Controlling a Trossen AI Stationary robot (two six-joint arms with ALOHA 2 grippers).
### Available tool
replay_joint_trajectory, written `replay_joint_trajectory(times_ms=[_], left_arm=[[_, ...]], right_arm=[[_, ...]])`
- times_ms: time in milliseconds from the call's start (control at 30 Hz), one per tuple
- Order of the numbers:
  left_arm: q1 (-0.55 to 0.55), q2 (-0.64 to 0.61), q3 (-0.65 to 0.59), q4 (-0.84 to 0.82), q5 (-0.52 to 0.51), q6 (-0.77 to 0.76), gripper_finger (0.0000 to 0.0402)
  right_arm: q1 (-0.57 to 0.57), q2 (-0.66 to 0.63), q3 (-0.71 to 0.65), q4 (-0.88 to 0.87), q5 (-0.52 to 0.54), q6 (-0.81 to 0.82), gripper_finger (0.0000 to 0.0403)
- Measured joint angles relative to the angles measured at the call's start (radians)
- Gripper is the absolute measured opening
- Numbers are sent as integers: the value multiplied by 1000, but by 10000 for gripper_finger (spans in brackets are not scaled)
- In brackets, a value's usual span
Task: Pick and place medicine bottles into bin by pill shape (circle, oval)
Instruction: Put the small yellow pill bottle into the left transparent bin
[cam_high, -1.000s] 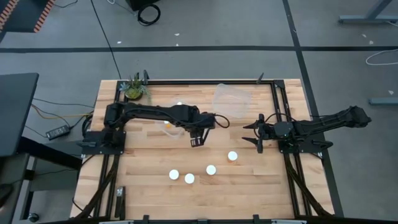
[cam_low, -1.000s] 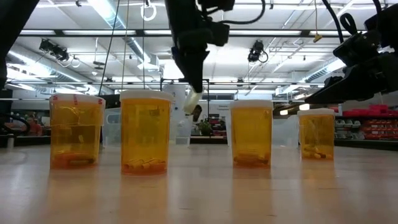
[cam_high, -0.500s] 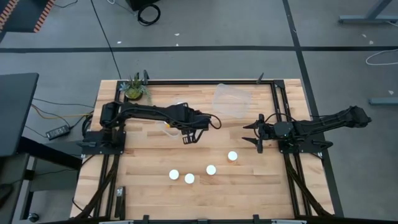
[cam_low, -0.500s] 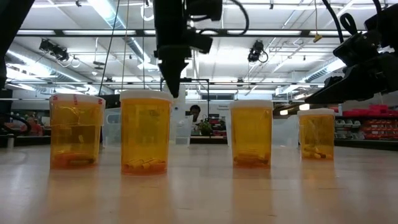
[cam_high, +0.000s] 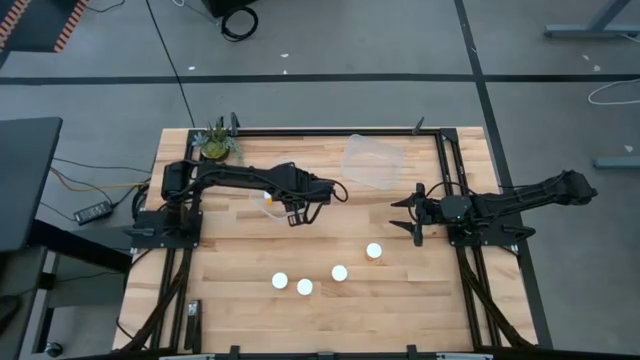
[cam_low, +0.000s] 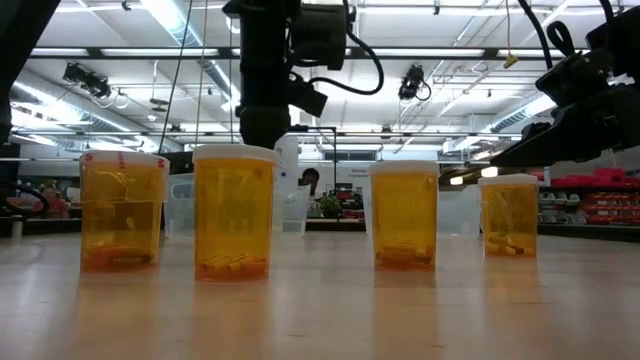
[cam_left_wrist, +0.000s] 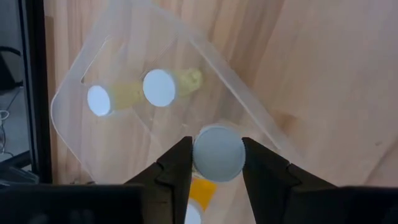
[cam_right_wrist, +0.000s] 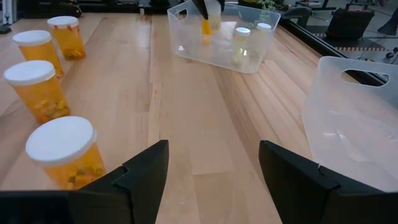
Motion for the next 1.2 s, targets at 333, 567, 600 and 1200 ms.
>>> replay_joint_trajectory(times_ms=[333, 567, 600, 1200], left_arm=[[14, -13, -61, 19, 0, 21, 126], [29, -176, -218, 182, 0, 4, 131], [33, -206, -239, 216, 0, -6, 130], [70, -331, -327, 369, 46, -36, 132]], right_arm=[[0, 0, 0, 0, 0, 0, 257], [0, 0, 0, 0, 0, 0, 257], [0, 0, 0, 0, 0, 0, 257], [0, 0, 0, 0, 0, 0, 257]])
